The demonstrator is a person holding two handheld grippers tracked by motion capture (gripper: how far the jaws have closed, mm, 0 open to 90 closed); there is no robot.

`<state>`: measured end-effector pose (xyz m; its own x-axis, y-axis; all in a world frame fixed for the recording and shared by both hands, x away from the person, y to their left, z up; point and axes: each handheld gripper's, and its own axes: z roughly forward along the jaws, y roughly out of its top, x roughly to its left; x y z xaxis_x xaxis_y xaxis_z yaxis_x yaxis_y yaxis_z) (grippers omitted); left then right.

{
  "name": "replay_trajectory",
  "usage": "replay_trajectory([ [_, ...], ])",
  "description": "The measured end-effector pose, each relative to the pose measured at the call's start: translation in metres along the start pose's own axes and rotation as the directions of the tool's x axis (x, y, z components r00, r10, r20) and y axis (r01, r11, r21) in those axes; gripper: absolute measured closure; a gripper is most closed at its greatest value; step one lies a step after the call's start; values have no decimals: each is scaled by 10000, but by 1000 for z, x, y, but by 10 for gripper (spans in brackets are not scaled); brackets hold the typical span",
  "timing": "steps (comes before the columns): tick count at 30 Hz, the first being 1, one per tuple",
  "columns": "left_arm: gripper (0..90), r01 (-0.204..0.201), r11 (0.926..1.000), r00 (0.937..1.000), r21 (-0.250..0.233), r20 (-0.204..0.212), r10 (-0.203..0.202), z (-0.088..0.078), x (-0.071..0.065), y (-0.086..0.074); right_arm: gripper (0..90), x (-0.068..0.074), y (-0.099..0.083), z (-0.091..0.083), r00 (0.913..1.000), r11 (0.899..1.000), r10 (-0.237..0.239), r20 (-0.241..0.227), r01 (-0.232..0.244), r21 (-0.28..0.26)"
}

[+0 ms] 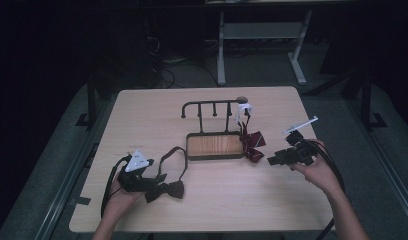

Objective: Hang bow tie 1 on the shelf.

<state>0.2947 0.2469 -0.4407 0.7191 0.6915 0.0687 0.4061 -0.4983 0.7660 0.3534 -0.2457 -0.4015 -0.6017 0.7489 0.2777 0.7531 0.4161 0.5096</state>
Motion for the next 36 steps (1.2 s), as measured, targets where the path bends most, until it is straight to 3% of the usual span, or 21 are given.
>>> replay_trajectory([
  [7, 283, -62, 10000, 10000, 31, 9, 62, 0, -1, 1, 498, 3, -12, 2, 10000, 9999, 4, -80, -5, -150],
  [19, 285, 205, 9997, 9998, -90, 4, -205, -2, 2, 1, 471, 11, -35, 8, 9996, 9990, -232, -157, 226, -378],
  [24, 297, 212, 9998, 9998, -62, 16, -212, -1, 3, 2, 462, 17, -44, 7, 9998, 9984, -212, -14, 211, -529],
  [30, 313, 263, 9996, 9997, -81, 30, -263, -1, 2, 9, 454, 21, -52, 8, 9998, 9978, -188, 77, 192, -637],
  [36, 355, 192, 9995, 9998, 245, 1, -192, 1, 9, 18, 453, 24, -59, 8, 9997, 9972, -182, 191, 195, -726],
])
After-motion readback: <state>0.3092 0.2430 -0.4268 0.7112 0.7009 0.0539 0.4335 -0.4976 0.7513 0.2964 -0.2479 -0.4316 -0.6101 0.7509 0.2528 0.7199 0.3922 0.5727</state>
